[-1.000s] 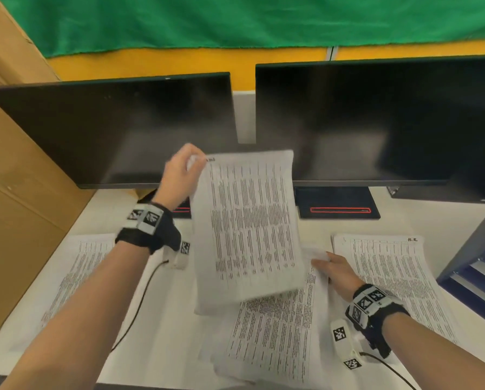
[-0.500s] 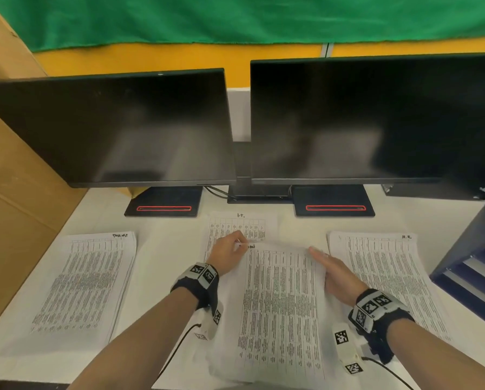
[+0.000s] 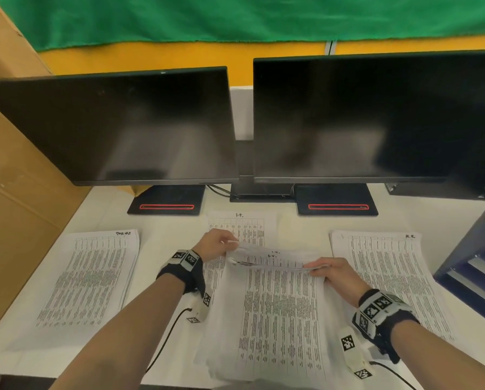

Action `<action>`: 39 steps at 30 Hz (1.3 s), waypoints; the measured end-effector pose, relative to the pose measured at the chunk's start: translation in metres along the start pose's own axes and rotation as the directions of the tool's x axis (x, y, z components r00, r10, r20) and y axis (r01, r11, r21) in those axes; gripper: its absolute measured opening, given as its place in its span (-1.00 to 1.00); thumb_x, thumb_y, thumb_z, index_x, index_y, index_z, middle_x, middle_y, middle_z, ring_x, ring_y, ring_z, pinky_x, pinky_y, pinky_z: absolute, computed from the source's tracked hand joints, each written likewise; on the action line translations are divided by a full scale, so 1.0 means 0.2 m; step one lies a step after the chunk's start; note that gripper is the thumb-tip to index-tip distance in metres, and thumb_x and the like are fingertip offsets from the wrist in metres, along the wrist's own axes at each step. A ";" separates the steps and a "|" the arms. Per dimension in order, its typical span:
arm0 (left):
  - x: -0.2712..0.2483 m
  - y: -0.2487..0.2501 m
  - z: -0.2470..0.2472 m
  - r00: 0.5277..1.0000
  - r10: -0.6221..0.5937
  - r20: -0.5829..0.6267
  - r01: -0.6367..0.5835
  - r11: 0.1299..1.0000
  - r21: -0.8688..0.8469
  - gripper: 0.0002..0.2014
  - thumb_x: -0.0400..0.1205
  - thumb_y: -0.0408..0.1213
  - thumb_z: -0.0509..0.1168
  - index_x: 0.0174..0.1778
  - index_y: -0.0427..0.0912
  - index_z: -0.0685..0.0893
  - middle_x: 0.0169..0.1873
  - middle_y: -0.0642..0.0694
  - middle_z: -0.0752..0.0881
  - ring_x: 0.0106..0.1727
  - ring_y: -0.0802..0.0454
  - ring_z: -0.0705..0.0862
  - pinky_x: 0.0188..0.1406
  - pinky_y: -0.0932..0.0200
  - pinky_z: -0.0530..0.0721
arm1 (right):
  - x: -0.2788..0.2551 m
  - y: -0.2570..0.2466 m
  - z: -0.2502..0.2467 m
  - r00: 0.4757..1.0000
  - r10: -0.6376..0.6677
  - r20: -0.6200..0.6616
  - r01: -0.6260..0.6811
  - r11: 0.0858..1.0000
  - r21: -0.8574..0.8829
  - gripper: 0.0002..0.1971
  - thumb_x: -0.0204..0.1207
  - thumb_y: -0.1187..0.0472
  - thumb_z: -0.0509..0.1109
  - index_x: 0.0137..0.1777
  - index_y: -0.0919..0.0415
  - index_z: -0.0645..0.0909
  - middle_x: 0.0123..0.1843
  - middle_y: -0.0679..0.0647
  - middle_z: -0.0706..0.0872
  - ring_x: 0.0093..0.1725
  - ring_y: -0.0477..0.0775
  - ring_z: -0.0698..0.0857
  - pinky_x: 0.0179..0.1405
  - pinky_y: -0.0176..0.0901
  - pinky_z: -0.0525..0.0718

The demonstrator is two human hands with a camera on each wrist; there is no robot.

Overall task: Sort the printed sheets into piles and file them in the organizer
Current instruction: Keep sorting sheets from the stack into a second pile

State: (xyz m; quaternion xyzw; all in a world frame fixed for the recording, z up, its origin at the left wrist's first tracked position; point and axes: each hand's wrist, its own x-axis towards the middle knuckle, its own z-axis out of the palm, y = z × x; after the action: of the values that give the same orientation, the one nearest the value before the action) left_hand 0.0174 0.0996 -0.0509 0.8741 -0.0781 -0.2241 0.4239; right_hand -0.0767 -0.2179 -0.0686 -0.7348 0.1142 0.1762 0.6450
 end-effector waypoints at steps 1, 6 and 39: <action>0.00 -0.01 -0.01 1.000 0.007 -0.012 -0.007 1.000 -0.017 -0.87 0.60 -0.33 0.36 0.00 -0.27 0.75 -0.08 -0.14 0.73 -0.04 -0.06 0.70 -0.07 0.17 0.75 | 0.00 0.00 0.00 1.000 -0.002 -0.002 0.002 1.000 -0.002 -0.82 0.44 0.45 0.42 -0.08 0.25 0.82 -0.01 0.20 0.82 0.16 0.23 0.70 0.40 0.17 0.52; -0.03 0.02 -0.03 0.999 0.015 -0.040 -0.019 0.995 -0.095 -0.94 0.54 -0.37 0.42 -0.20 -0.13 0.73 -0.15 -0.11 0.75 -0.15 0.03 0.70 -0.21 0.31 0.71 | -0.01 -0.01 0.02 0.999 -0.032 -0.026 0.032 0.999 -0.026 -0.80 0.44 0.44 0.42 -0.05 0.22 0.81 0.02 0.13 0.82 0.16 0.12 0.70 0.36 0.03 0.54; -0.03 0.19 0.09 0.950 -0.313 -0.005 0.304 0.926 -0.221 -0.33 0.57 -0.28 0.34 0.57 -0.17 0.19 0.45 -0.21 0.41 0.42 -0.16 0.44 0.41 0.03 0.39 | -0.03 -0.40 -0.02 0.982 -0.020 -0.189 0.030 0.998 0.053 -0.80 0.62 0.26 0.27 0.18 0.23 0.64 0.07 0.15 0.79 0.06 0.11 0.76 -0.06 -0.08 0.69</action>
State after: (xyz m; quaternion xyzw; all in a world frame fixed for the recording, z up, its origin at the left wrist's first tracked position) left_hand 0.0050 0.0642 -0.0286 0.8280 0.0940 -0.2775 0.4781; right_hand -0.0495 -0.2100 0.0073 -0.7312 0.1705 0.0944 0.6537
